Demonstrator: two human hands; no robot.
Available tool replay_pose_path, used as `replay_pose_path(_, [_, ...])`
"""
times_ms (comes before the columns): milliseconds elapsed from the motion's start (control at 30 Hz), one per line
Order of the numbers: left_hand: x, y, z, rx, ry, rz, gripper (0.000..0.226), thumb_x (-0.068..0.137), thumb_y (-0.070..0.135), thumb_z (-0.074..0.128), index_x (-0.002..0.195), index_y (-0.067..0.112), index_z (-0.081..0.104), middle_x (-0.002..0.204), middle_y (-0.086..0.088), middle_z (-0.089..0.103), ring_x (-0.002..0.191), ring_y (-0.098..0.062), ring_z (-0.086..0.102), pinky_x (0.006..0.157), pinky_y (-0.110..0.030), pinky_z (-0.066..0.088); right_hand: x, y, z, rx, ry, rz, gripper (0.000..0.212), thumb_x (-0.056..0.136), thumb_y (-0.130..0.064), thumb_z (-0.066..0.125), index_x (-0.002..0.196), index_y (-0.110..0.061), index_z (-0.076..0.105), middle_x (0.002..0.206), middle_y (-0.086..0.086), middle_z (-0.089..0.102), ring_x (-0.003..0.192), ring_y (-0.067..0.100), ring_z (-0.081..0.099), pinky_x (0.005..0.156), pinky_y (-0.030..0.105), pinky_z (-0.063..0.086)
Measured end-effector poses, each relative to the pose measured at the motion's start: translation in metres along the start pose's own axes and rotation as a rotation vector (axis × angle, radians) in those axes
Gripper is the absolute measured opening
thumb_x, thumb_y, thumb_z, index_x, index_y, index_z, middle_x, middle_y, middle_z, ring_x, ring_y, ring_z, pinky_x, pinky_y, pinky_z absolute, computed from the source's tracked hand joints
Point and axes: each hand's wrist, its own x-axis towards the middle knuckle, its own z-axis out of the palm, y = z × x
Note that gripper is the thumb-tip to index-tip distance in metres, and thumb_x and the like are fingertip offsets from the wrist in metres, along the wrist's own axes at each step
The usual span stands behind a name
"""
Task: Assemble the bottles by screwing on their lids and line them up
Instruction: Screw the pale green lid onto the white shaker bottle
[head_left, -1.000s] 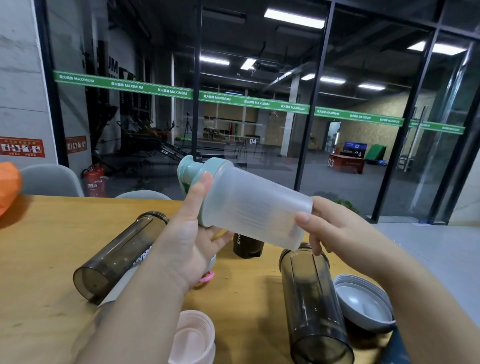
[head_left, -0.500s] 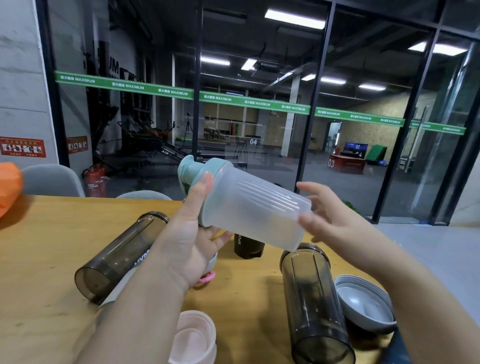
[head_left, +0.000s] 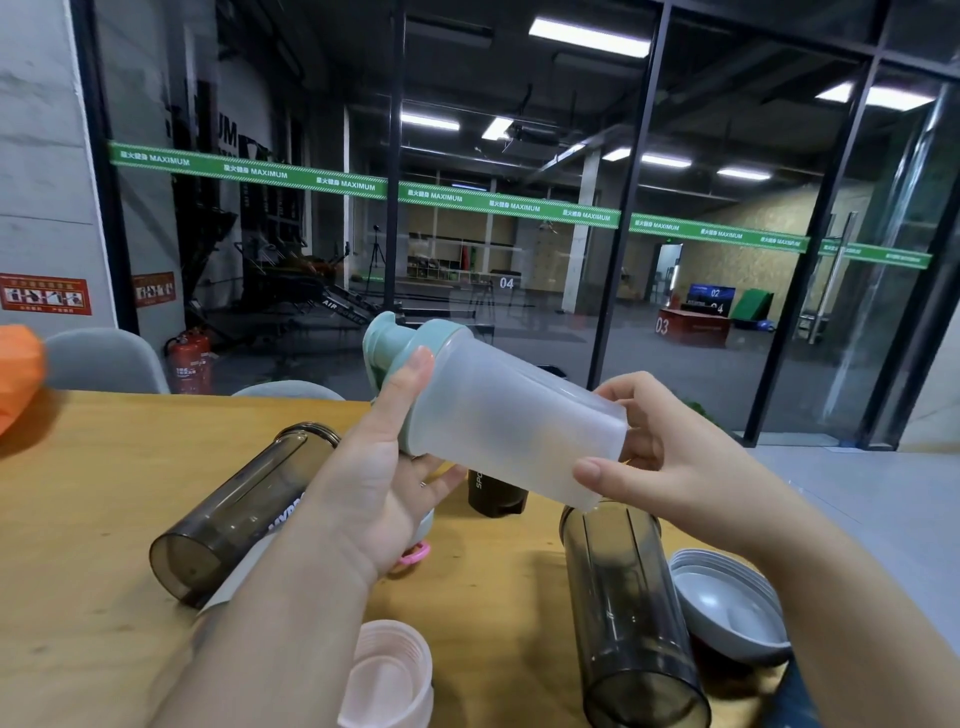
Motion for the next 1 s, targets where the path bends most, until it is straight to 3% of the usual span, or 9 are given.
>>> replay_pose_path(200, [-0.0007, 0.0002, 0.0006, -0.002, -0.013, -0.006, 0.050, 0.069, 0.044, 0.065, 0.115, 0.025, 0.064, 0.104, 0.001, 0.074, 0.102, -0.022, 0.067, 0.089, -0.041, 0.049, 0.0001, 0.0023, 0.0005, -0.054, 0.001, 0.027, 0.066, 0.051, -0.083, 0.057, 0.104, -0.043, 0.047, 0.094, 0.003, 0.069, 0.087, 0.021, 0.067, 0.077, 0.053, 0.054])
replay_pose_path(400, [-0.0014, 0.0000, 0.0002, -0.019, -0.037, -0.006, 0.050, 0.070, 0.044, 0.065, 0.117, 0.025, 0.064, 0.109, -0.002, 0.073, 0.105, -0.024, 0.068, 0.089, -0.044, 0.049, 0.0008, -0.0006, 0.0017, -0.071, 0.007, 0.038, 0.057, 0.054, -0.079, 0.047, 0.096, -0.040, 0.054, 0.083, -0.014, 0.067, 0.078, 0.004, 0.064, 0.071, 0.034, 0.055])
replay_pose_path(533, [-0.0016, 0.0005, 0.0004, -0.049, -0.073, 0.020, 0.048, 0.071, 0.041, 0.063, 0.116, 0.023, 0.064, 0.106, -0.001, 0.074, 0.101, -0.022, 0.069, 0.089, -0.044, 0.049, 0.0002, -0.0012, 0.0030, 0.004, 0.009, 0.061, 0.058, 0.053, -0.076, 0.047, 0.093, -0.035, 0.056, 0.074, -0.023, 0.063, 0.063, -0.002, 0.061, 0.060, 0.022, 0.043])
replay_pose_path(667, [-0.0012, -0.0006, -0.0010, -0.053, -0.070, 0.036, 0.050, 0.070, 0.039, 0.064, 0.117, 0.022, 0.064, 0.106, -0.001, 0.074, 0.103, -0.023, 0.067, 0.092, -0.043, 0.049, 0.0019, 0.0016, 0.0036, -0.008, -0.009, 0.071, 0.060, 0.056, -0.075, 0.047, 0.092, -0.030, 0.060, 0.068, -0.015, 0.063, 0.056, 0.001, 0.055, 0.060, 0.030, 0.042])
replay_pose_path(800, [-0.0001, 0.0003, -0.0010, 0.040, -0.059, 0.060, 0.057, 0.068, 0.046, 0.063, 0.122, 0.026, 0.061, 0.112, 0.001, 0.072, 0.109, -0.020, 0.066, 0.098, -0.043, 0.046, 0.0025, 0.0017, 0.0057, 0.043, -0.037, 0.066, 0.055, 0.060, -0.072, 0.050, 0.093, -0.029, 0.060, 0.060, -0.014, 0.060, 0.050, 0.001, 0.052, 0.056, 0.025, 0.037])
replay_pose_path(900, [0.0027, 0.0026, -0.0030, 0.081, -0.045, 0.088, 0.061, 0.073, 0.050, 0.070, 0.127, 0.026, 0.057, 0.118, 0.000, 0.070, 0.110, -0.020, 0.066, 0.098, -0.046, 0.046, 0.0027, 0.0013, 0.0051, 0.035, -0.083, 0.081, 0.055, 0.060, -0.073, 0.053, 0.100, -0.035, 0.058, 0.071, -0.006, 0.065, 0.058, 0.005, 0.058, 0.058, 0.026, 0.047])
replay_pose_path(1000, [0.0039, 0.0042, -0.0039, 0.090, -0.044, 0.101, 0.070, 0.065, 0.047, 0.072, 0.129, 0.024, 0.056, 0.118, 0.000, 0.070, 0.107, -0.019, 0.067, 0.090, -0.043, 0.052, 0.0026, 0.0008, 0.0024, 0.007, -0.123, 0.095, 0.062, 0.059, -0.068, 0.058, 0.114, -0.042, 0.050, 0.095, -0.020, 0.066, 0.084, -0.004, 0.064, 0.074, 0.021, 0.053])
